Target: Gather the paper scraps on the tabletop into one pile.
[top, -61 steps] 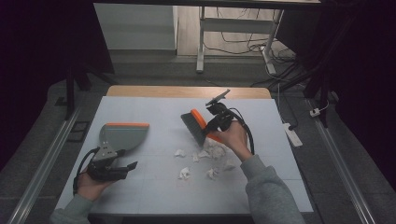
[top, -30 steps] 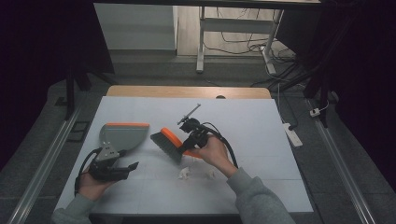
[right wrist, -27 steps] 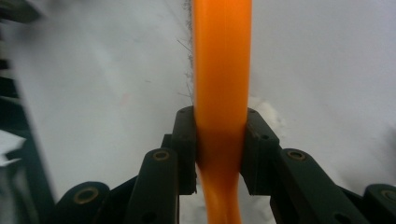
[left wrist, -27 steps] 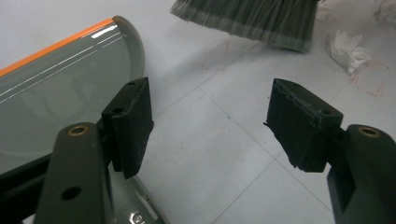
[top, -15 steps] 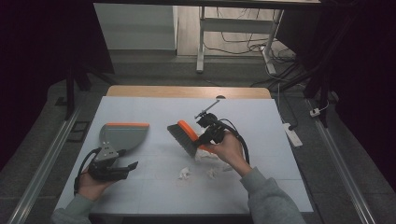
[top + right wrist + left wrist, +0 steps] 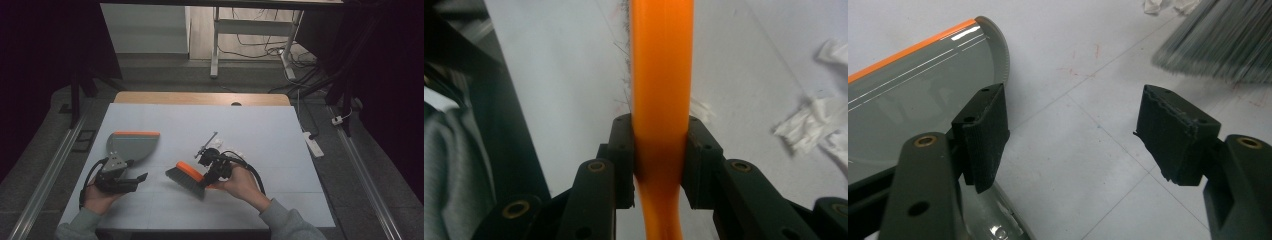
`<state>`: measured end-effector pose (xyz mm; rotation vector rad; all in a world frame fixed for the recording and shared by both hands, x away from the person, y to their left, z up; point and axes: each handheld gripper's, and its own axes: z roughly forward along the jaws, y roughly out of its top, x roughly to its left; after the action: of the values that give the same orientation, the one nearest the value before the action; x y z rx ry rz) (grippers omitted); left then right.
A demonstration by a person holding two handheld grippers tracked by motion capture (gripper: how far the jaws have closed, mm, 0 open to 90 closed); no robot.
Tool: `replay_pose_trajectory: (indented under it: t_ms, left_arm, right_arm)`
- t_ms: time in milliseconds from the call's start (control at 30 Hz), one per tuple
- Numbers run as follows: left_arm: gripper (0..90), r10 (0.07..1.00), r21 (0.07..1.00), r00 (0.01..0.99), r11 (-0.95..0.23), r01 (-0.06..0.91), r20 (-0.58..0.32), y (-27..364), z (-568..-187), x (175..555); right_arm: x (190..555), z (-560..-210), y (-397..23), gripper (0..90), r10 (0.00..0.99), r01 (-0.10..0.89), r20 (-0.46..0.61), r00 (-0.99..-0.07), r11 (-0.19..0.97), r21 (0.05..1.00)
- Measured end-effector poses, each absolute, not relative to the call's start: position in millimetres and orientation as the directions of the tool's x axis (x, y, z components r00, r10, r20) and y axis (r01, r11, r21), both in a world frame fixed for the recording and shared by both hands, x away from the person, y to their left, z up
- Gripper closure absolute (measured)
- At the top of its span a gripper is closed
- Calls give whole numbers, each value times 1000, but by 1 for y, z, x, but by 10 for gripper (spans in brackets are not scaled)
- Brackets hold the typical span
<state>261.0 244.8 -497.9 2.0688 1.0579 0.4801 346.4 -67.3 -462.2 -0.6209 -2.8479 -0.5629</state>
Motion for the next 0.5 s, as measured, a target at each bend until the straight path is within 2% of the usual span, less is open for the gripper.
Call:
replay_pose_trajectory:
  t_ms: [267, 500]
  left_arm:
    - [286, 811, 758, 585, -377, 533, -8, 245, -499, 261]
    - [284, 812, 758, 583, -374, 534, -10, 246, -499, 262]
  right_arm:
    - [364, -461, -71, 704, 414, 444, 164, -896, 848, 288]
    - [395, -452, -99, 704, 529, 520, 60, -847, 799, 302]
